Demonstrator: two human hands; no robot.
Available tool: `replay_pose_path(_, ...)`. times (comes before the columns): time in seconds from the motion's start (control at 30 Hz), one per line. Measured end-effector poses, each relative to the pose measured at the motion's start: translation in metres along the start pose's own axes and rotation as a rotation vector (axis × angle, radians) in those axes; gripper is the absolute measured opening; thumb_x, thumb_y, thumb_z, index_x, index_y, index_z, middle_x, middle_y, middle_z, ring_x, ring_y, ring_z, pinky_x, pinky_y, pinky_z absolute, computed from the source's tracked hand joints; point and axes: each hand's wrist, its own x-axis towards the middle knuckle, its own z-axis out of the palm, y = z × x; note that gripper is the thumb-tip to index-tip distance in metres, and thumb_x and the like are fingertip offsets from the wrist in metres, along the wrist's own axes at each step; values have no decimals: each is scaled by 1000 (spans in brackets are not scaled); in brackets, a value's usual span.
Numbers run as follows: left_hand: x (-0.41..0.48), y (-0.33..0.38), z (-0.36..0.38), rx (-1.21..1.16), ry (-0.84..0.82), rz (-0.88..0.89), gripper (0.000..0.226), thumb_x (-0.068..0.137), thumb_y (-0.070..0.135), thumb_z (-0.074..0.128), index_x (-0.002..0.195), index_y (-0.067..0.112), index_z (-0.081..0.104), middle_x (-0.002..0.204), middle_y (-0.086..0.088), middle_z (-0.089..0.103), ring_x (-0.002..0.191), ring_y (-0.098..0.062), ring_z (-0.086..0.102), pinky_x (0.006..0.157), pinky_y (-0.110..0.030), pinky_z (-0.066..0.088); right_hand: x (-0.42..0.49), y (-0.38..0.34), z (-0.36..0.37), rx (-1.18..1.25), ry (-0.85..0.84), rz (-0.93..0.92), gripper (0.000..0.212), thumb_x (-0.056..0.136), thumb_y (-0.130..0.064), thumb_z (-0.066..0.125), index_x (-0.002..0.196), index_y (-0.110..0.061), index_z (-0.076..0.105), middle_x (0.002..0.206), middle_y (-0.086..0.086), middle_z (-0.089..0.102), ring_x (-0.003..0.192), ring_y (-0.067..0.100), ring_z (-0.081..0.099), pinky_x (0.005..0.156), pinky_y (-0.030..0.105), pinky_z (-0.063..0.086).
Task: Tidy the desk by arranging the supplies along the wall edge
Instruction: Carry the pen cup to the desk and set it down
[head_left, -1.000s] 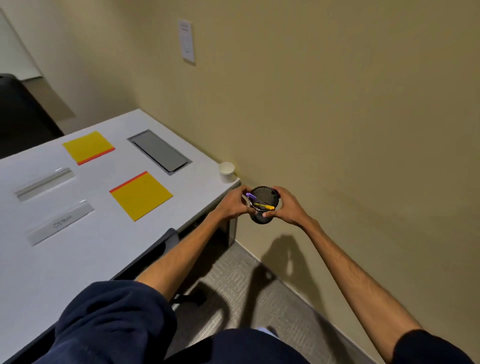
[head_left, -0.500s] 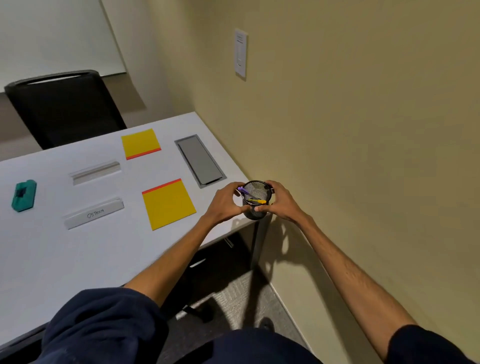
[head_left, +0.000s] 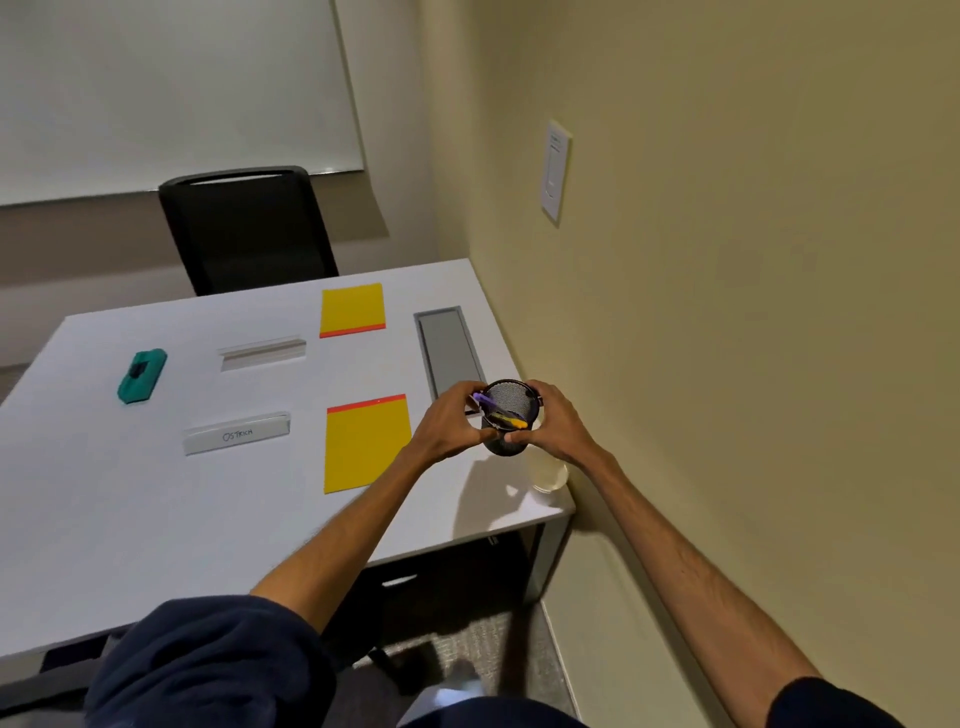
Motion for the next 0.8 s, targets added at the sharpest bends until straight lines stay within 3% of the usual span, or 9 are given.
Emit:
replay_pose_path(0.17, 23, -22, 0, -2, 20, -79, 72, 72, 29, 84, 135, 12, 54, 129, -5, 62, 105, -18, 63, 92, -32, 52, 38, 2, 18, 38, -30, 1, 91, 61, -18, 90, 140, -13, 44, 136, 9, 50, 124, 24, 50, 98, 27, 41)
replay_pose_path(0.33, 69, -47, 3, 25, -33, -103, 73, 71, 29, 84, 135, 12, 53, 128, -5, 62, 106, -18, 62, 94, -37, 54, 82, 15, 31, 57, -38, 33, 89, 62, -15, 89, 139, -13, 45, 135, 8, 50, 124, 23, 50, 96, 25, 40)
replay_pose_path(0.8, 222, -103, 23, -61, -152, -148, 70, 76, 19, 82, 137, 9, 49, 131, -8, 57, 110, -22, 59, 97, -37, 51, 232, 39, 49, -73, -49, 194, 94, 70, -14, 83, 148, -11, 30, 142, 11, 41, 128, 31, 47, 102, 41, 46)
